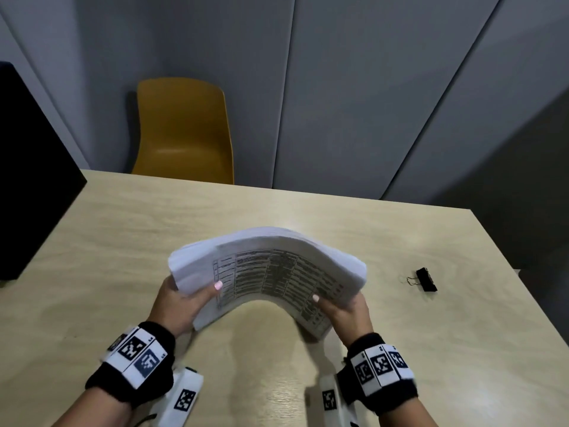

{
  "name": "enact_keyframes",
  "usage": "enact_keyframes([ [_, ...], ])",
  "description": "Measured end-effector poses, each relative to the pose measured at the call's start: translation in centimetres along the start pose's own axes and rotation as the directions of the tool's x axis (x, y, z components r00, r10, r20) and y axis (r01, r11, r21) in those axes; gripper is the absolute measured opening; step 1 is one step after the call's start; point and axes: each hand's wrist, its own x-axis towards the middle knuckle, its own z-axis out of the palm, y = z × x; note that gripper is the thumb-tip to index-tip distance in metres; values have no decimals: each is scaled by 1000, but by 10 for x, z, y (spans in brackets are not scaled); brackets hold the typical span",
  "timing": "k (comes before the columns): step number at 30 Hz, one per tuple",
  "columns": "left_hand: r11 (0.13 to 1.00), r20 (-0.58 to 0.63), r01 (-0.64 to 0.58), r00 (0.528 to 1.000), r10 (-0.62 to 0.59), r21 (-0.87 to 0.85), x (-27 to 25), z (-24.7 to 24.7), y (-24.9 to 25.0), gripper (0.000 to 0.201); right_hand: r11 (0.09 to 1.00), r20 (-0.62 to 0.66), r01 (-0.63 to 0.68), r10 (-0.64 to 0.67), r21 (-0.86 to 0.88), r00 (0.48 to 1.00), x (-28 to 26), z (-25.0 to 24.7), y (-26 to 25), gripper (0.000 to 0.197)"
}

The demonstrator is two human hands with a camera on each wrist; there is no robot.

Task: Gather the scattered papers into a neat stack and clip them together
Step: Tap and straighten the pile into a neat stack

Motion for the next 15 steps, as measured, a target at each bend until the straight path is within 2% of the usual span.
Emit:
enact_keyframes([
  [1,999,1,29,1000,-29,-20,-1,0,-3,29,999,15,-27,28,-33,999,0,1,4,43],
  [3,998,7,37,999,-37,-54,-4,1,-5,24,996,-31,-28,25,-81,999,0,0,8,48],
  [6,1000,2,4,1000,-4,-23,-5,2,-5,26,1000,-73,0,-2,-31,997,2,-4,11,50],
  [8,1000,0,16,1000,-16,-15,-3,2,-6,30,999,-71,-34,32,-28,997,0,-4,11,46],
  [12,994,6,103,995,-103,-41,-11,6,-14,22,986,-65,-133,127,-101,990,-3,0,17,41],
  [15,990,8,122,993,-122,-68,-7,-2,-21,14,992,-150,-78,62,-101,987,-2,1,14,35],
])
